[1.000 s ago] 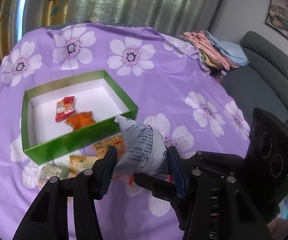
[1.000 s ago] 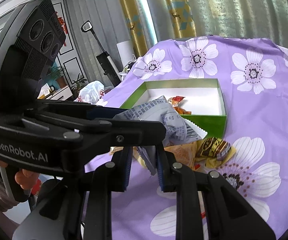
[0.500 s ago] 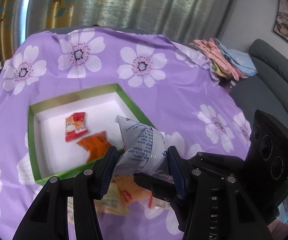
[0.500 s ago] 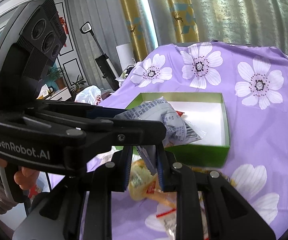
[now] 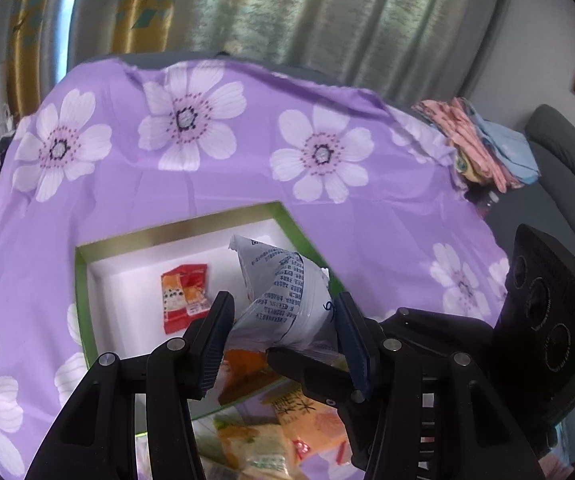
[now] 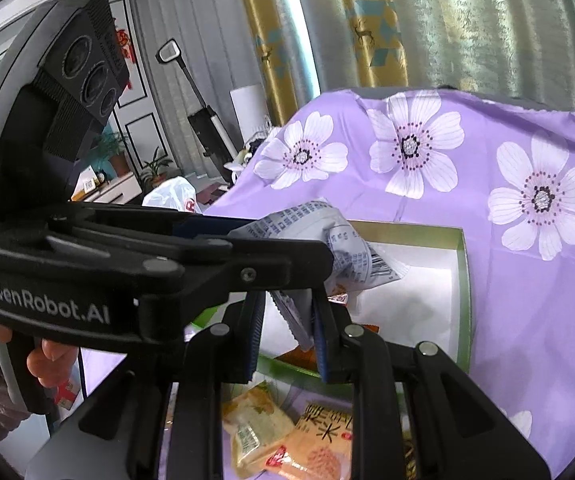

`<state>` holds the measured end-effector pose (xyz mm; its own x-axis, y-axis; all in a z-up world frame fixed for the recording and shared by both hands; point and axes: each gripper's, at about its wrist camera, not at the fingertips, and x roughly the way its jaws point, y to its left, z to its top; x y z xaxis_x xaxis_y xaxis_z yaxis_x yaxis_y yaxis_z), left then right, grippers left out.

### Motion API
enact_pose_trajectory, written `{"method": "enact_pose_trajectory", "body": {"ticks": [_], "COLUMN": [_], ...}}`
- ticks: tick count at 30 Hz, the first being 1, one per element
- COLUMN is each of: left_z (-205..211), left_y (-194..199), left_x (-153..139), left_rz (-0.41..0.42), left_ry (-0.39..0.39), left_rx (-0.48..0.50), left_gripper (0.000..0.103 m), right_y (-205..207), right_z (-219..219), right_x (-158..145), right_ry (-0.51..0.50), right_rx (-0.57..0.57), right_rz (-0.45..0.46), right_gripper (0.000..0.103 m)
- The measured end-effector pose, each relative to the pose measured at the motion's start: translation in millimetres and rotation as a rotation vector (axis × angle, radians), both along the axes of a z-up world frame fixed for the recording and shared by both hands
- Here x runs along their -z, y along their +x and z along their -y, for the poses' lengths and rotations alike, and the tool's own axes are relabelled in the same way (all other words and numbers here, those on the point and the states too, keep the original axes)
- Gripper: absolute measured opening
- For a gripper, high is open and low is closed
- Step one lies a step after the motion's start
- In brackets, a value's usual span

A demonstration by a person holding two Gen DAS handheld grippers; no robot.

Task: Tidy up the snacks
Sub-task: 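Lift the white packet with the left tool and carry it over the box, then open the left tool to drop the white packet into the box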

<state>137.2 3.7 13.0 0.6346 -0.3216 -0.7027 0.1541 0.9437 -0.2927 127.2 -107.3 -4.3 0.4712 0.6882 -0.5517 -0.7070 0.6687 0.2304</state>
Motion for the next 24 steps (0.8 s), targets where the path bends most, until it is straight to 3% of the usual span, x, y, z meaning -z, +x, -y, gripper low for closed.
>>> {"method": "enact_pose_trajectory", "body": {"ticks": [12,24], "left_z": [-14,-15], "left_y": [23,26], "left_x": [61,66], "left_rz": [-0.138,-0.146], "left_ry": [-0.053,-0.052], "left_rx": [-0.049,-0.055], "left_gripper": [0.052,0.052], "right_y": [27,32], "right_z": [-20,-26], "right_x": [54,63], "right_ry": [-0.083,-0.097], "right_rx": [-0.013,-0.006], "right_rz": [-0.164,-0.198], "right_gripper": [0.023,0.026]}}
